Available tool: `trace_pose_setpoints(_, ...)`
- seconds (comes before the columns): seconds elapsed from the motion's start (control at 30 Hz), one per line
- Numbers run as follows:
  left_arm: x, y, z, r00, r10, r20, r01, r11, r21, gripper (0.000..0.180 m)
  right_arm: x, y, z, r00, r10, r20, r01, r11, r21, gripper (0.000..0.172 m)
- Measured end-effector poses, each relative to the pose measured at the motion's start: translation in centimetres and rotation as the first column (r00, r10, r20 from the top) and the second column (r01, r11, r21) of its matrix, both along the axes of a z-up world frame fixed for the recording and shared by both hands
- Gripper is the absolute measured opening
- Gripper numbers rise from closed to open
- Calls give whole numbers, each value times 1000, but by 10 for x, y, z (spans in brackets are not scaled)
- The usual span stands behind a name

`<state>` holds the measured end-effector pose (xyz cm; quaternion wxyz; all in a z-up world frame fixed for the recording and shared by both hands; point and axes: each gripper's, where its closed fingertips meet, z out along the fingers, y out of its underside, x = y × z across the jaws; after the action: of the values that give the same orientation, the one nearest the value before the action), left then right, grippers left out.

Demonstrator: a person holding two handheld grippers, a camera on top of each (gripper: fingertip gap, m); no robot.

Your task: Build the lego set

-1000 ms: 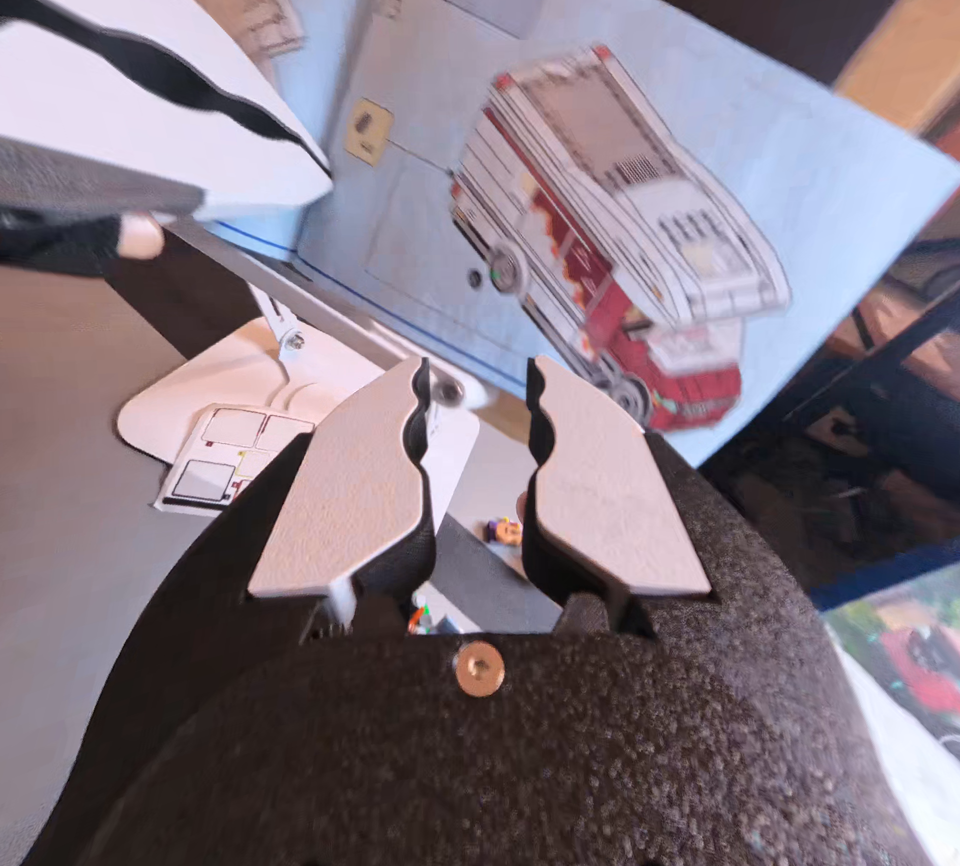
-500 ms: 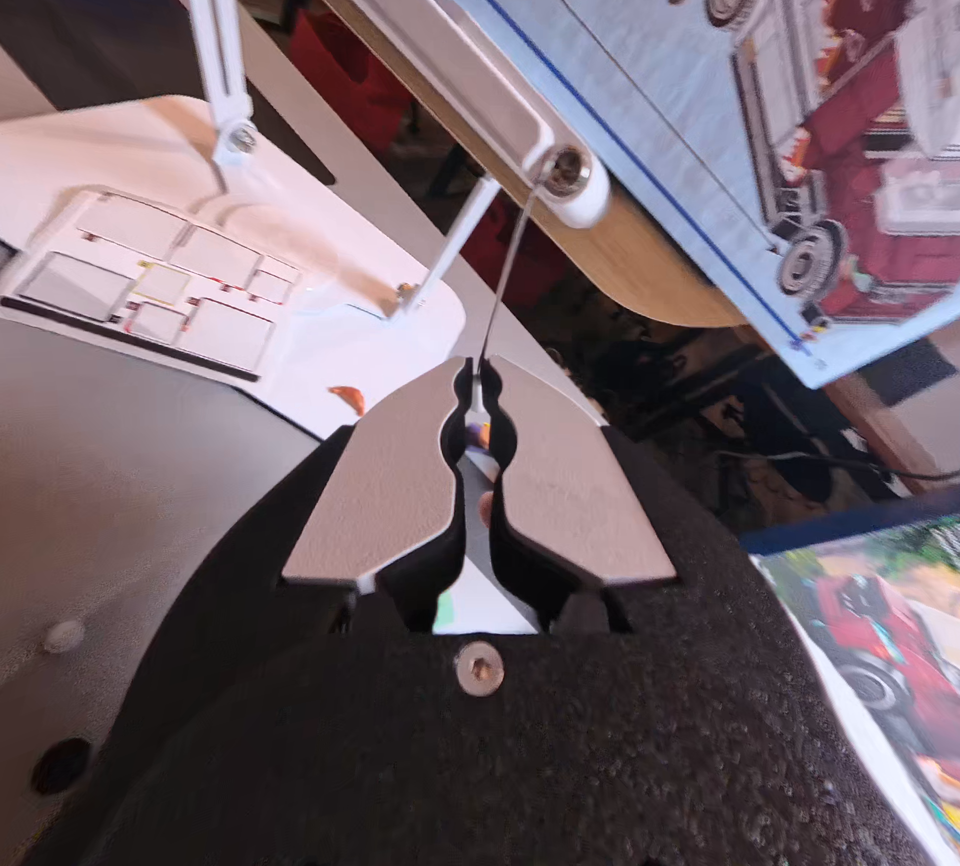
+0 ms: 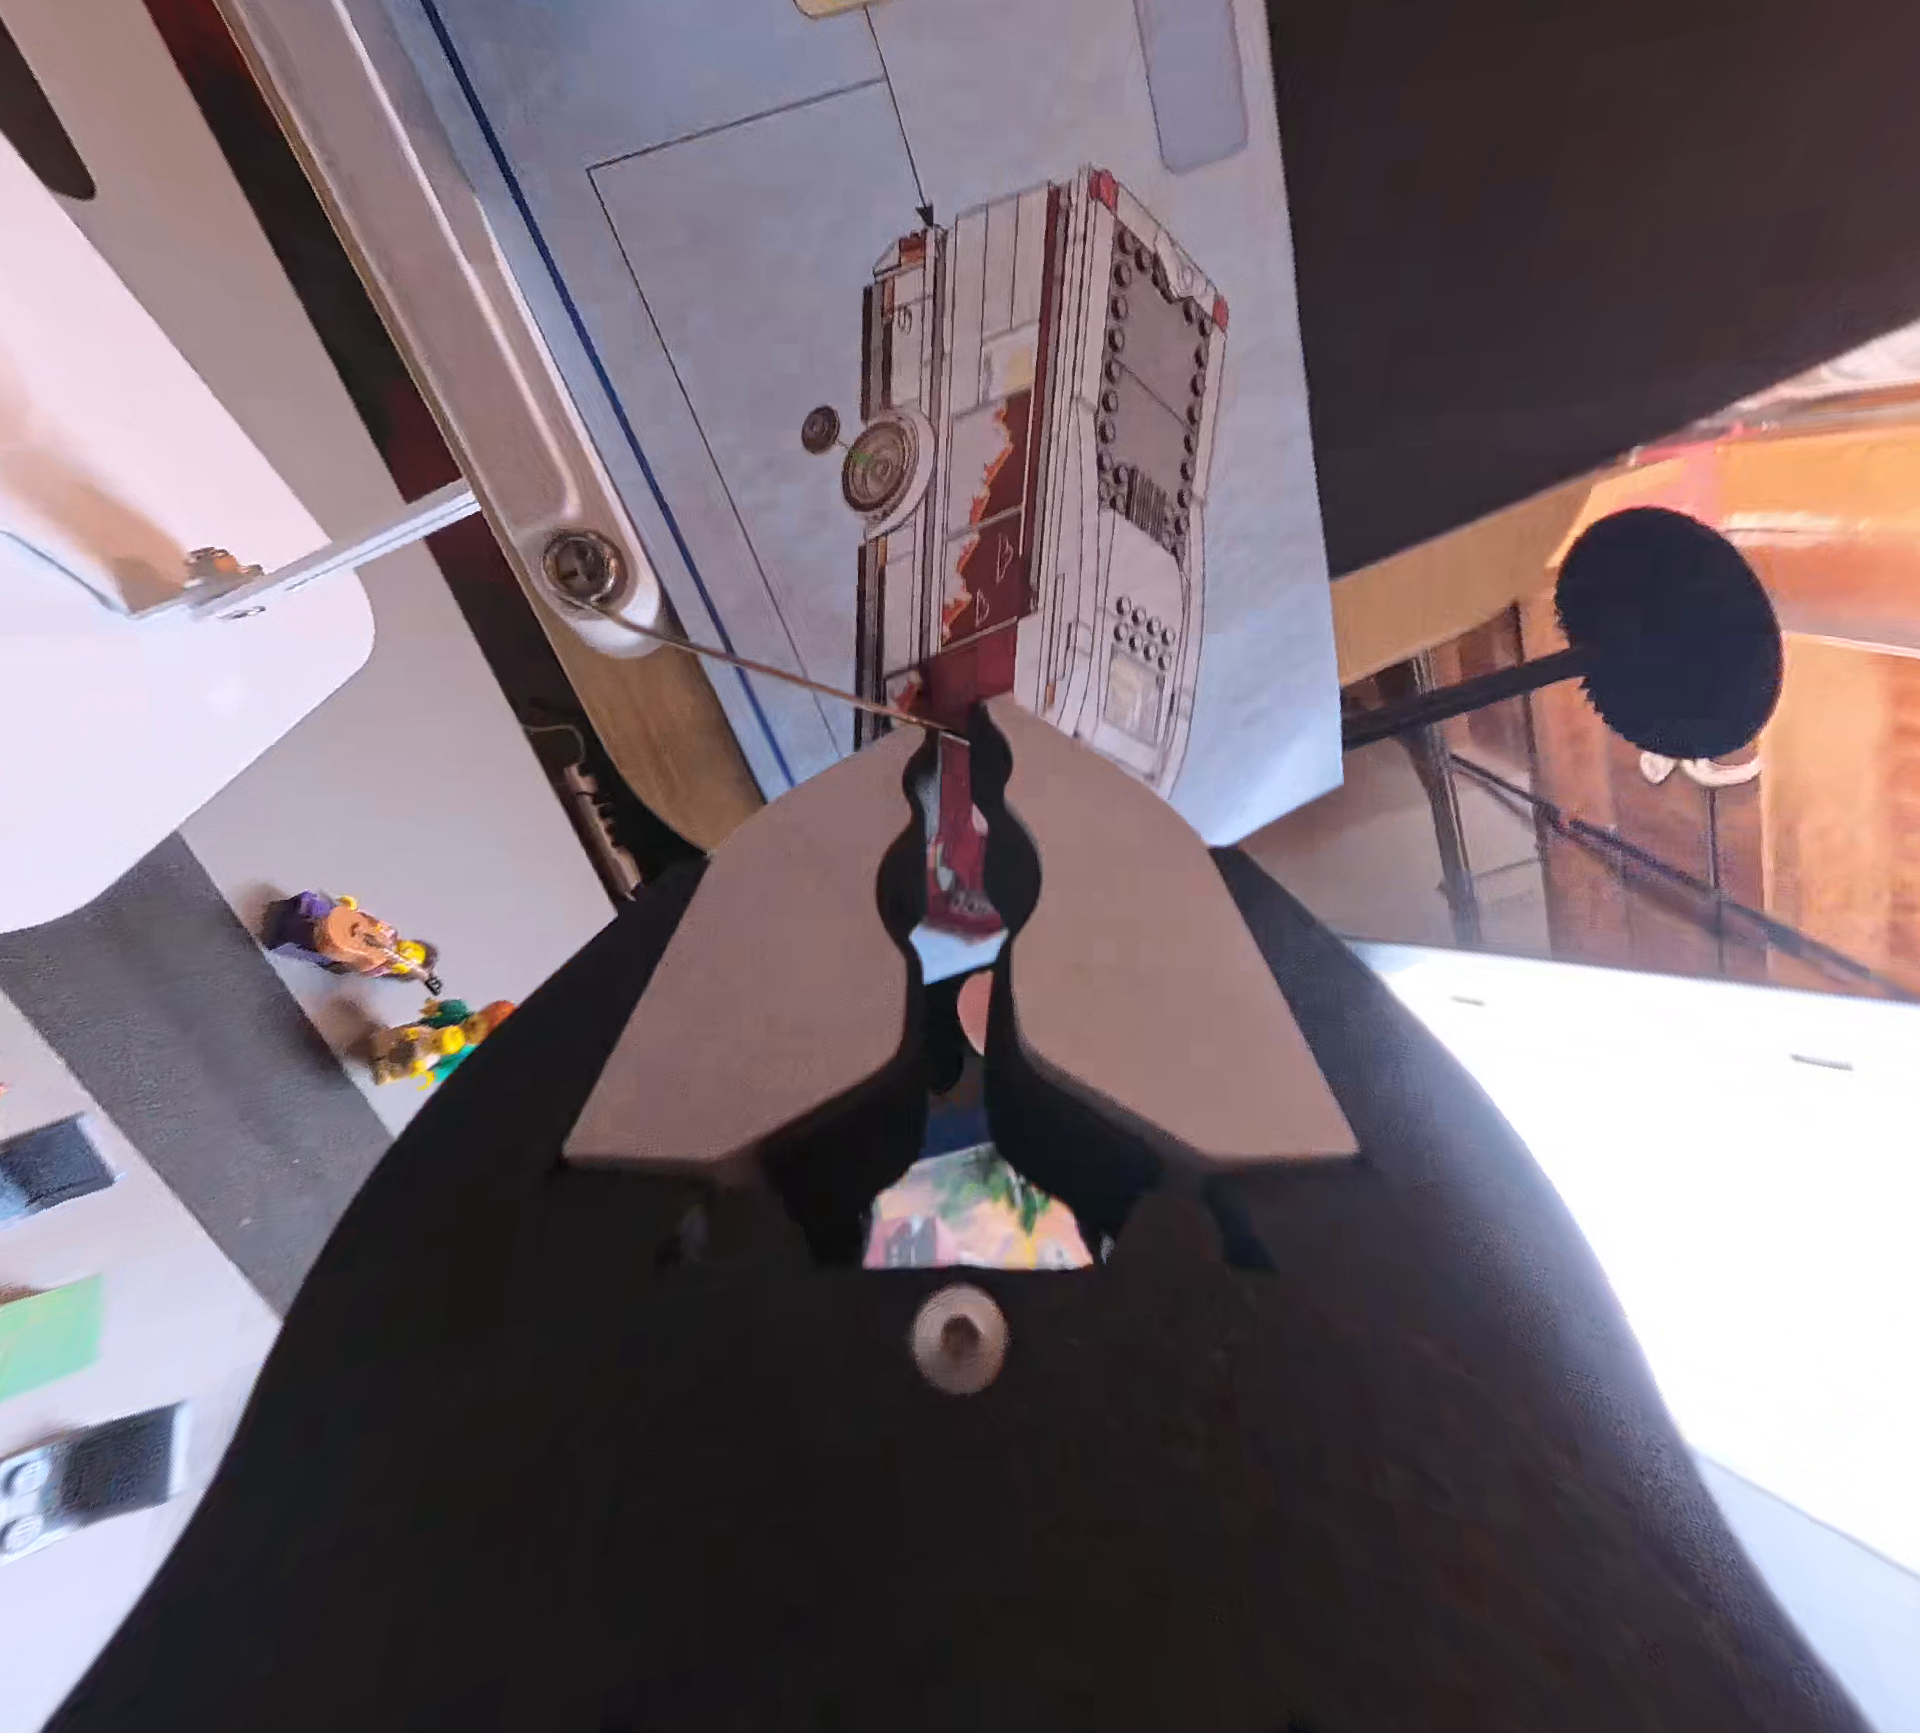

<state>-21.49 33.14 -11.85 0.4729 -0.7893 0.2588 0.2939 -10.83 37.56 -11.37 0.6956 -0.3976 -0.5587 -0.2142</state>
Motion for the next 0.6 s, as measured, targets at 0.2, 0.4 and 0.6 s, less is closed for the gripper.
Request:
trace_pose_setpoints(0.2,2,-1,-8,997,-68,21,68,998,3,0,1,4,0,1000,-26,14,27,992,-122,28)
trace_pose_setpoints(0.4,-4,-20,7,927,-108,360,62,989,136,1,-60,-79,0,948,281,-149,-318,863,-393,30)
trace_pose_setpoints(0.6,-51,-77,2,411,-163,897,-206,942,265,3,-135,-97,-9,910,387,-149,-412,806,-424,20)
